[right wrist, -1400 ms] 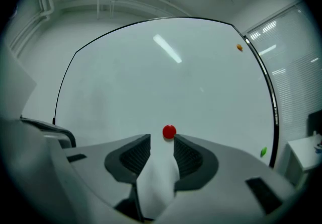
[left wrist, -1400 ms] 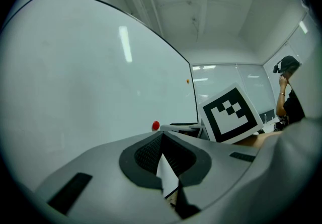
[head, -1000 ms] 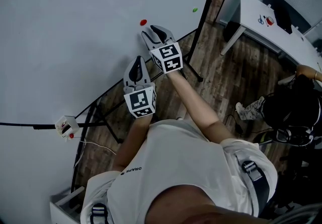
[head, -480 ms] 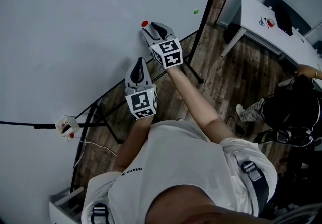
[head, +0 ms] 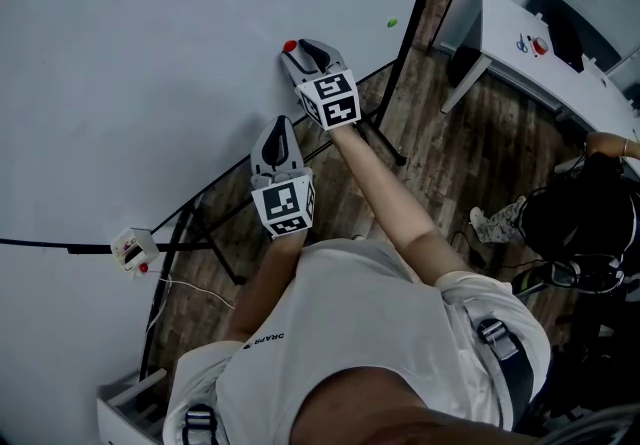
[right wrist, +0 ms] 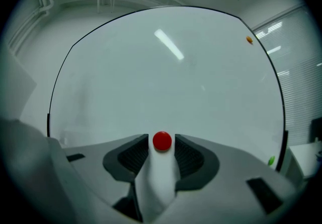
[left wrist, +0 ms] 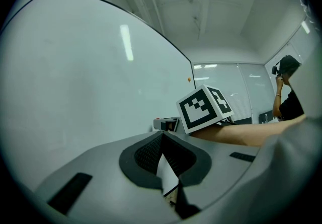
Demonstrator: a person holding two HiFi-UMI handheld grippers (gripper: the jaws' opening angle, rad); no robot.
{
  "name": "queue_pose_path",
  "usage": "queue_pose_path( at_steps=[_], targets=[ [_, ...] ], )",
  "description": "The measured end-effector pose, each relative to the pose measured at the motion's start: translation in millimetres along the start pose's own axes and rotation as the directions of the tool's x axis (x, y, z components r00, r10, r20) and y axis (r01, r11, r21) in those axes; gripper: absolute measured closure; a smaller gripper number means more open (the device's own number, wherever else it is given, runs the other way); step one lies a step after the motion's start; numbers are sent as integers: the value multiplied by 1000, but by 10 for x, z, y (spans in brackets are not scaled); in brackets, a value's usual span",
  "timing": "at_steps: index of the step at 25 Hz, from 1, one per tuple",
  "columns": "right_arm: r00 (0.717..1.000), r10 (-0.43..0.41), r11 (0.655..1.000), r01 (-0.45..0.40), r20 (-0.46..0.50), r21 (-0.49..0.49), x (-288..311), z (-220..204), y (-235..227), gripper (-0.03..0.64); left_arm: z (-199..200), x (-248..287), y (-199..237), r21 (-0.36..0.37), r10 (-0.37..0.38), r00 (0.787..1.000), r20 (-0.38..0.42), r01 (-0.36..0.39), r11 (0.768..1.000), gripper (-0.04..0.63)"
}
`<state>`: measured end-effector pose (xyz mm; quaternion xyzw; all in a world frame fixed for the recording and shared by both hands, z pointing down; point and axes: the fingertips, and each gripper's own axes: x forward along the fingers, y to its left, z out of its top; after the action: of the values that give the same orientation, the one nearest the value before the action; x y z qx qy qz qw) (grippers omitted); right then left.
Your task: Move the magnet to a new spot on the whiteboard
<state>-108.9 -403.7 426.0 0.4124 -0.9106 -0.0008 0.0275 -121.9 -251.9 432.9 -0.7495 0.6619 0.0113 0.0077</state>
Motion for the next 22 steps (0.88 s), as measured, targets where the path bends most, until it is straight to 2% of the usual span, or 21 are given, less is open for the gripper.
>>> queue_pose_path(
  at_steps=[18,22],
  targets=[
    [1000,-10,1000,10,-3,14,95,-5,1,461,-34,-32,65,-14,0,1000,-3,-1,1000,594],
    [1000,-17,1000,17,4,14,88,1,-13,482,-18,-20,53,-23,-3,1000,-3,3,1000,594]
  ],
)
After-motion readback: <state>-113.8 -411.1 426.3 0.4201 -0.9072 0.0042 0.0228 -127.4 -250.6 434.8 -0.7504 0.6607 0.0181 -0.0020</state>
